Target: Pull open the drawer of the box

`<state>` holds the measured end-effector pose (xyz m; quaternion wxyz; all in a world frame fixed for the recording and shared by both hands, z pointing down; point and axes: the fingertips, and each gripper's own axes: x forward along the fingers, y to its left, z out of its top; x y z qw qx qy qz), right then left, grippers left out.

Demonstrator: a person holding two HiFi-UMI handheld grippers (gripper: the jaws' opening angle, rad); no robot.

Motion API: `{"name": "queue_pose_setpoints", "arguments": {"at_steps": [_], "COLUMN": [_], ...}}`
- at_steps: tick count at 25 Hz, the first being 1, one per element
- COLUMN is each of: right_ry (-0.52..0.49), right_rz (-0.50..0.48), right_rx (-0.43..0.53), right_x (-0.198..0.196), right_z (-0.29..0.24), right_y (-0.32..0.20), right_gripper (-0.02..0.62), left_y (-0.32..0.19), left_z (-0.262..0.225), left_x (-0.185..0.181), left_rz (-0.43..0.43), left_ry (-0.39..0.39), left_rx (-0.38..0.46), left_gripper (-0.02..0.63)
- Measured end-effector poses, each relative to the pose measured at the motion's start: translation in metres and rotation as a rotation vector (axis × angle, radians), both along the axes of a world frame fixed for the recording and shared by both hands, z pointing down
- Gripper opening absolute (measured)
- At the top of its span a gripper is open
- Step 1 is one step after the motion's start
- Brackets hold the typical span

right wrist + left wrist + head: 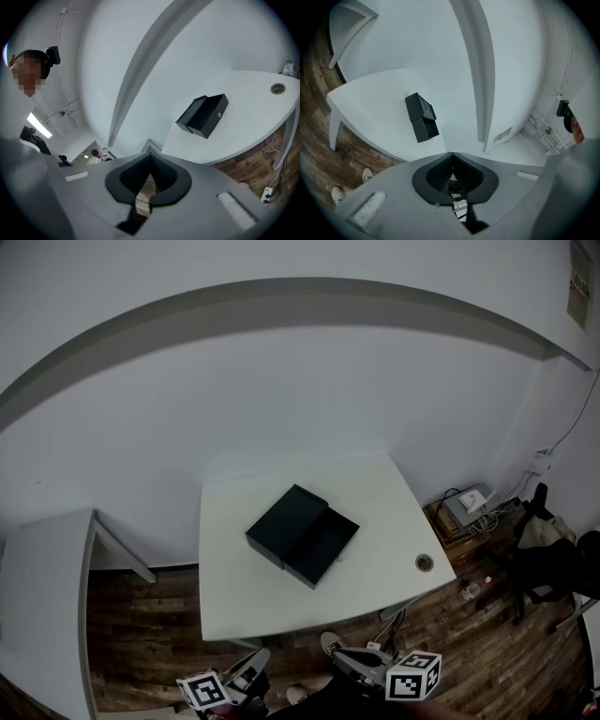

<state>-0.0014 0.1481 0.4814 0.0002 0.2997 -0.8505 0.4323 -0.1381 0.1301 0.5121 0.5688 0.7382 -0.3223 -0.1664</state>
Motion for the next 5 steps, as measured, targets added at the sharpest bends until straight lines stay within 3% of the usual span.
{"name": "queue_pose_setpoints", "arguments": {"at_steps": [5], "right_ry": [0.007], "right_rz": [0.005], "right_rx": [-0.001], "right_x": [-0.0014], "right_z": [0.0017], "right_y": [-0.0024], "right_gripper": [0.003], "left_y": [0.0007], "left_z": [0.0021], "left_x": [0.003], "left_rz": [-0.009], "left_ry": [0.045], "left_rx": [-0.027], "left_gripper": [0.006]}}
